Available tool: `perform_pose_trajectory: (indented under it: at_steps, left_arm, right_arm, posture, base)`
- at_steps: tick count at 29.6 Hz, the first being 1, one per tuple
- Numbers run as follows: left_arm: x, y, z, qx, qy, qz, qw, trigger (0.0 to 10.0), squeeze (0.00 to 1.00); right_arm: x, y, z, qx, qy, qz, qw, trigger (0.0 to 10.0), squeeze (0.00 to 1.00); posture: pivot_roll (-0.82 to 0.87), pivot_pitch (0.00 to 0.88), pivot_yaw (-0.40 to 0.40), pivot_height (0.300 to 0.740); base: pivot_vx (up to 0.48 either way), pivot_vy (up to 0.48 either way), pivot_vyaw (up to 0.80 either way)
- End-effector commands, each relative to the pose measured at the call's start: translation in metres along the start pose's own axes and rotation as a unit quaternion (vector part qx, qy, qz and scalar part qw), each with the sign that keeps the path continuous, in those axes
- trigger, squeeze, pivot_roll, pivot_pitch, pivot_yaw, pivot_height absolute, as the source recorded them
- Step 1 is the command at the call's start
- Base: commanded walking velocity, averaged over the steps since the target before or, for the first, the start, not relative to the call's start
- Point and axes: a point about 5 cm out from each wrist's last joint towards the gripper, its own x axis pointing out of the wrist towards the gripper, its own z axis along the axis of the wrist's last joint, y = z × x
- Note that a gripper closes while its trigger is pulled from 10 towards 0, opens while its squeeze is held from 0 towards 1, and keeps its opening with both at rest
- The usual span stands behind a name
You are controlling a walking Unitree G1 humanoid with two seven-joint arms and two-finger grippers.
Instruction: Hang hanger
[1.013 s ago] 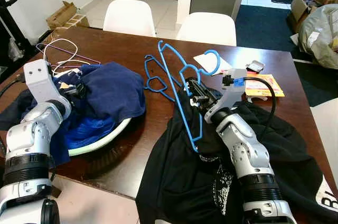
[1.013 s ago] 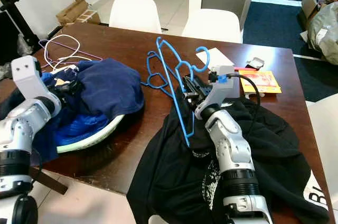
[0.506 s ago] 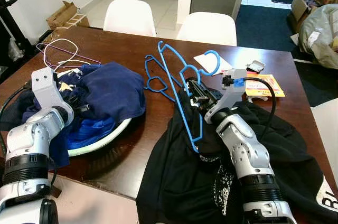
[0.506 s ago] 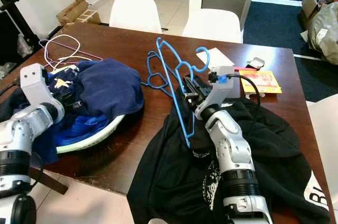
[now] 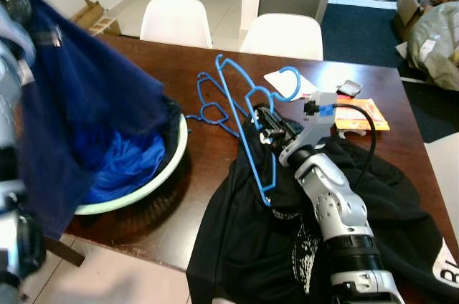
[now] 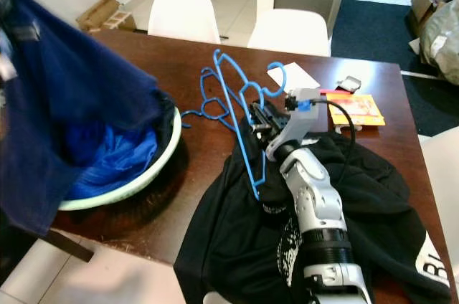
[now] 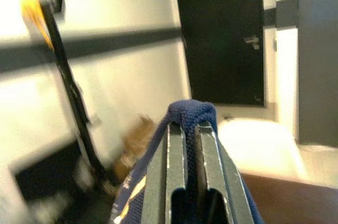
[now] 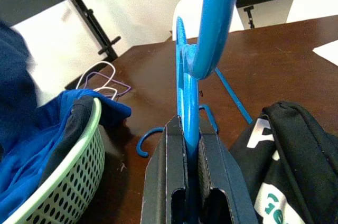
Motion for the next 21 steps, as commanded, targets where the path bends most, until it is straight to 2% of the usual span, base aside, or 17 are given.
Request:
perform_pose_trajectory:
  at_steps: [1,2,4,5,6,8,9,11,12,14,15,17,18,19,20,21]
  left_arm:
    - [0.001,0.002,0.016,0.027,-0.033,-0.002,0.999,0.0,0.0]
    - [0.002,-0.028,0.032,0.033,-0.066,-0.072,0.995,0.0,0.0]
    - [0.002,-0.028,0.032,0.033,-0.066,-0.072,0.995,0.0,0.0]
    - [-0.003,-0.068,0.033,0.042,-0.078,-0.156,0.984,0.0,0.0]
    - [-0.019,-0.118,0.016,0.009,-0.046,-0.254,0.966,0.0,0.0]
    - [-0.019,-0.118,0.016,0.009,-0.046,-0.254,0.966,0.0,0.0]
    - [-0.035,-0.152,0.005,-0.012,-0.023,-0.316,0.948,0.0,0.0]
    - [-0.035,-0.152,0.005,-0.012,-0.023,-0.316,0.948,0.0,0.0]
    - [-0.061,-0.185,-0.017,-0.033,0.027,-0.382,0.923,0.0,0.0]
    - [-0.061,-0.185,-0.017,-0.033,0.027,-0.382,0.923,0.0,0.0]
    - [-0.097,-0.217,-0.044,-0.058,0.105,-0.448,0.886,0.0,0.0]
    - [-0.097,-0.217,-0.044,-0.058,0.105,-0.448,0.886,0.0,0.0]
    - [-0.136,-0.239,-0.066,-0.067,0.185,-0.503,0.842,0.0,0.0]
    - [-0.177,-0.254,-0.082,-0.071,0.244,-0.548,0.797,0.0,0.0]
    - [-0.177,-0.254,-0.082,-0.071,0.244,-0.548,0.797,0.0,0.0]
    - [-0.202,-0.259,-0.091,-0.07,0.278,-0.569,0.771,0.0,0.0]
  right_arm:
    - [0.0,0.0,-0.005,0.013,0.003,-0.001,1.0,10.0,0.0]
    - [0.0,0.0,-0.005,0.017,0.001,-0.004,1.0,10.0,0.0]
    - [0.0,0.0,-0.005,0.017,0.001,-0.004,1.0,10.0,0.0]
    - [0.001,-0.001,-0.005,0.02,-0.001,-0.006,1.0,10.0,0.0]
    - [0.001,-0.001,-0.005,0.024,-0.002,-0.008,1.0,10.0,0.0]
    - [0.001,-0.001,-0.005,0.024,-0.002,-0.008,1.0,10.0,0.0]
    - [0.001,-0.002,-0.005,0.027,-0.003,-0.009,1.0,10.0,0.0]
    - [0.001,-0.002,-0.005,0.027,-0.003,-0.009,1.0,10.0,0.0]
    - [0.001,-0.002,-0.005,0.028,-0.003,-0.008,1.0,10.0,0.0]
    - [0.001,-0.002,-0.005,0.028,-0.003,-0.008,1.0,10.0,0.0]
    - [0.0,-0.002,-0.005,0.029,-0.003,-0.008,1.0,10.0,0.0]
    - [0.0,-0.002,-0.005,0.029,-0.003,-0.008,1.0,10.0,0.0]
    - [0.0,-0.001,-0.005,0.031,-0.003,-0.007,0.999,10.0,0.0]
    - [0.0,-0.001,-0.005,0.032,-0.002,-0.005,0.999,10.0,0.0]
    - [0.0,-0.001,-0.005,0.032,-0.002,-0.005,0.999,10.0,0.0]
    - [0.001,-0.001,-0.006,0.034,-0.001,-0.004,0.999,10.0,0.0]
  posture:
    - [0.06,0.108,0.039,0.74]
    - [0.05,0.1,0.041,0.74]
    - [0.05,0.1,0.041,0.74]
    - [0.05,0.091,0.041,0.74]
    - [0.06,0.091,0.041,0.74]
    - [0.06,0.091,0.041,0.74]
    - [0.06,0.091,0.041,0.74]
    - [0.06,0.091,0.041,0.74]
    - [0.05,0.093,0.05,0.74]
    - [0.05,0.093,0.05,0.74]
    - [0.06,0.096,0.049,0.74]
    - [0.06,0.096,0.049,0.74]
    - [0.05,0.097,0.048,0.74]
    - [0.05,0.102,0.049,0.74]
    - [0.05,0.102,0.049,0.74]
    - [0.05,0.104,0.047,0.74]
  base:
    - [0.0,0.0,0.0]
    - [0.0,0.0,0.0]
    - [0.0,0.0,0.0]
    - [0.0,0.0,0.0]
    - [0.0,0.0,0.0]
    - [0.0,0.0,0.0]
    - [0.0,0.0,0.0]
    - [0.0,0.0,0.0]
    - [0.0,0.0,0.0]
    - [0.0,0.0,0.0]
    - [0.0,0.0,0.0]
    - [0.0,0.0,0.0]
    - [0.0,0.0,0.0]
    - [0.0,0.0,0.0]
    - [0.0,0.0,0.0]
    - [0.0,0.0,0.0]
